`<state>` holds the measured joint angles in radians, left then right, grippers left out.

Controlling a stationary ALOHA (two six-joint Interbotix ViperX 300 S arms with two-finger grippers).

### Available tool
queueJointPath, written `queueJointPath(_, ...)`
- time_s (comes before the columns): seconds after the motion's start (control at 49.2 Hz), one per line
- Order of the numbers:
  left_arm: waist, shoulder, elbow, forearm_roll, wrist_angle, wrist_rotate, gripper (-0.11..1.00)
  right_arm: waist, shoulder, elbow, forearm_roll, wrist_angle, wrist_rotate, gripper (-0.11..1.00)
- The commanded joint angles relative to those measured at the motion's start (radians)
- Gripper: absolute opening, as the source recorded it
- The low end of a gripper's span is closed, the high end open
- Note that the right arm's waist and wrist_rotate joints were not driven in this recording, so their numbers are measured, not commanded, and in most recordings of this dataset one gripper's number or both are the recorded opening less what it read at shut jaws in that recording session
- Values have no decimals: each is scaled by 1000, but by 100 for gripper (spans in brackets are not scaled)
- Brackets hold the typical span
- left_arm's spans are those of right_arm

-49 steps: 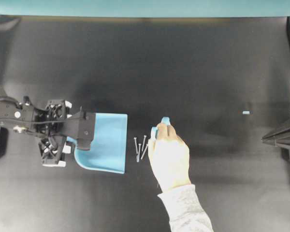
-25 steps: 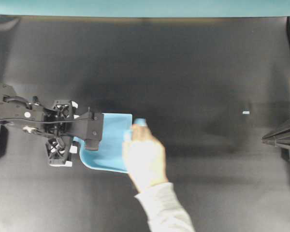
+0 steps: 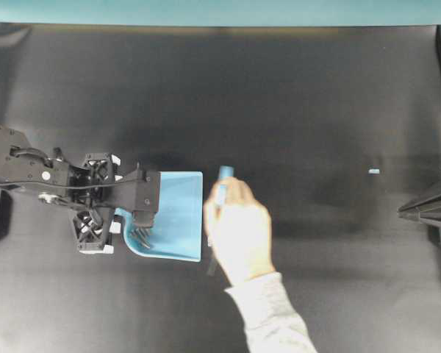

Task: Hold the dustpan with the left arm, while a human hand uses a hand brush to gather screws into the dustpan.
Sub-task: 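Hold the dustpan steady with the left gripper while screws are brushed in, then keep holding the dustpan with the screws in it using the left gripper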

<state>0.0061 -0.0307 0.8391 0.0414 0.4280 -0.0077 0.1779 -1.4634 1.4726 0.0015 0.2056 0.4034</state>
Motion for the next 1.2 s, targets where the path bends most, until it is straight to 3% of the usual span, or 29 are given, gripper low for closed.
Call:
queueJointPath(0.0, 3, -3, 0, 3, -41, -2, 30, 0, 3, -5, 2, -9, 0, 0)
queueJointPath(0.691, 8, -71, 104, 5, -318, -29, 30, 0, 5, -5, 0, -9, 2, 0)
queueJointPath(0.996, 20, -158, 219, 3, -571, -29, 30, 0, 2, -5, 0, -11, 2, 0)
queueJointPath(1.179, 20, -169, 225, 3, -560, -34, 30, 0, 2, -5, 0, -9, 2, 0)
